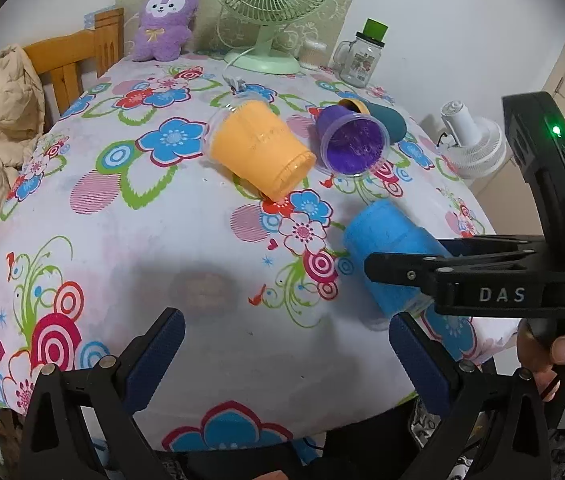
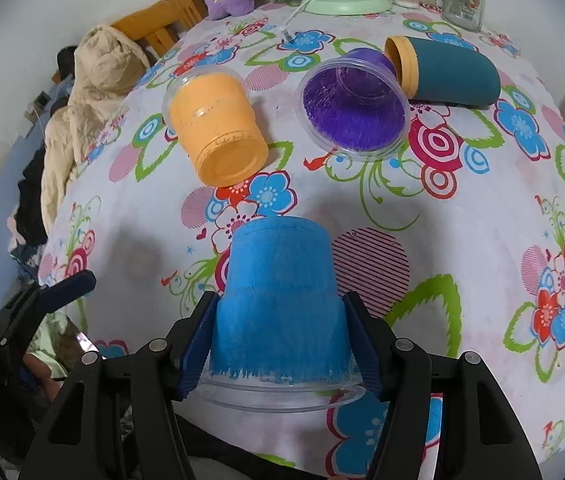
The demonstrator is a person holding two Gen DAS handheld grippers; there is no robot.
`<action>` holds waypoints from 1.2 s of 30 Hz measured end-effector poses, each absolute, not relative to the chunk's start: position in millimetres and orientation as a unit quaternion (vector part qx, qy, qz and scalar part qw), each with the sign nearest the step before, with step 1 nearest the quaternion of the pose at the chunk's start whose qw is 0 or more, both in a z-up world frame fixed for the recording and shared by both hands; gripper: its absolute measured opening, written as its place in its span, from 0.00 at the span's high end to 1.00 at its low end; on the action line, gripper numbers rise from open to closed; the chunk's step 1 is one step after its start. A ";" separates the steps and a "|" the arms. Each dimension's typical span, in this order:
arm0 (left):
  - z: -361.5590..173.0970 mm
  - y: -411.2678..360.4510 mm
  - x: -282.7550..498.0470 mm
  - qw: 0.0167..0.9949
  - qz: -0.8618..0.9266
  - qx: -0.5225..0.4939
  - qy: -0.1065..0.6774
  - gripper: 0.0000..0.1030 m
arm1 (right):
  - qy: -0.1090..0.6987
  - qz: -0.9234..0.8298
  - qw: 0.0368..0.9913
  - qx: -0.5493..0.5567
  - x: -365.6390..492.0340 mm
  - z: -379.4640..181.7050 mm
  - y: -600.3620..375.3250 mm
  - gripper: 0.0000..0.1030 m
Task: Flip cup upside down
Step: 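Lift and rotate the blue cup rim-down with the right tool, then lower the inverted blue cup onto the table and open the right tool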
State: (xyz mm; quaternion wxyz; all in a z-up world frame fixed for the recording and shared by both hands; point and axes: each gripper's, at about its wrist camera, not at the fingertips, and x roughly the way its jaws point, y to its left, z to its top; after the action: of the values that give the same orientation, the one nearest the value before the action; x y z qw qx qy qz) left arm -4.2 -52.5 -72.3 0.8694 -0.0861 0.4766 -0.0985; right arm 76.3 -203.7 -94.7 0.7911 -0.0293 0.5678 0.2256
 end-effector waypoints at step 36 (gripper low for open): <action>-64.2 -49.1 1.3 0.868 -0.091 -0.102 0.478 0.00 | 0.564 0.232 0.792 -0.025 83.7 -79.7 -217.9 0.27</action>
State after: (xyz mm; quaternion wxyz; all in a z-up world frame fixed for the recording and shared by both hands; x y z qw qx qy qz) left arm 1.3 -49.1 -64.2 0.8677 -0.1022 0.4780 -0.0905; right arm 83.7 -217.9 -79.7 0.7920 -0.0248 0.5642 0.2320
